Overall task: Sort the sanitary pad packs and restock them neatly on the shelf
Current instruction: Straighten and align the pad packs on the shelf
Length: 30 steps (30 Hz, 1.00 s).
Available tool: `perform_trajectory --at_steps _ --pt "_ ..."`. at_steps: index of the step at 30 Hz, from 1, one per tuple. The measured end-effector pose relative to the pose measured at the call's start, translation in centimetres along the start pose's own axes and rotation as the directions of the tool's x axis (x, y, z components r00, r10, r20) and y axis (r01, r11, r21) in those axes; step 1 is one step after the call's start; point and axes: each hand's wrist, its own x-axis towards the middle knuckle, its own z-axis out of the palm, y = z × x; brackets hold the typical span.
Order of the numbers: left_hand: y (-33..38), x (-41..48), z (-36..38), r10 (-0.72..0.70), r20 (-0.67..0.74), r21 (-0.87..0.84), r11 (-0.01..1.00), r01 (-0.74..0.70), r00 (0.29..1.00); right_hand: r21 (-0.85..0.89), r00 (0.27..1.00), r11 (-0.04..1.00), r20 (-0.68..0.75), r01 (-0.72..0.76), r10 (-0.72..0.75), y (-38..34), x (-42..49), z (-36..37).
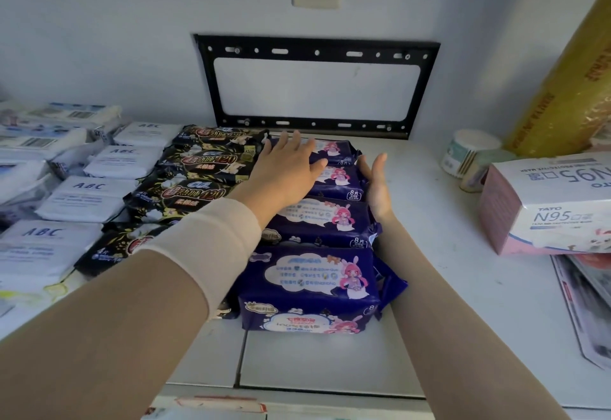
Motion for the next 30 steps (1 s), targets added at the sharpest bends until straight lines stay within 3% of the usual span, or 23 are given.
perform_trajectory --at_steps 3,7,11,14,17,25,30 --pt "0.5 -1.7 -0.5 0.071 0.012 -0.069 0.995 -0.070 0.997 -0.008 0.998 0.998 -0.031 -0.061 0.061 0.0 -2.5 -0.7" --pt "0.8 -4.4 -0.4 0.148 0.078 -0.125 0.983 -0.138 0.986 -0.156 0.998 0.988 -0.064 -0.018 0.008 0.5 -5.7 -1.5" --pt "0.6 -5.2 0.0 0.171 0.145 -0.102 0.982 -0.157 0.975 -0.032 0.995 0.998 0.087 -0.049 0.051 0.0 -7.0 -0.7" --pt "0.6 -5.0 0.4 0.156 0.135 -0.085 0.986 -0.146 0.978 -0.268 0.996 0.961 0.038 -0.066 0.079 -0.2 -7.2 -0.2" --pt "0.7 -4.9 0.6 0.138 0.122 -0.068 0.989 -0.131 0.983 -0.391 0.999 0.920 -0.032 -0.033 0.023 -0.5 -6.6 -0.2" --pt "1.0 -4.8 0.5 0.108 0.129 -0.054 0.993 -0.101 0.986 -0.456 0.997 0.889 -0.075 -0.050 0.017 -1.1 -7.1 0.2" --pt "1.7 -6.7 -1.4 0.105 0.103 -0.071 0.993 -0.098 0.989 -0.339 0.993 0.939 -0.119 -0.052 0.012 -2.9 -9.5 0.8"
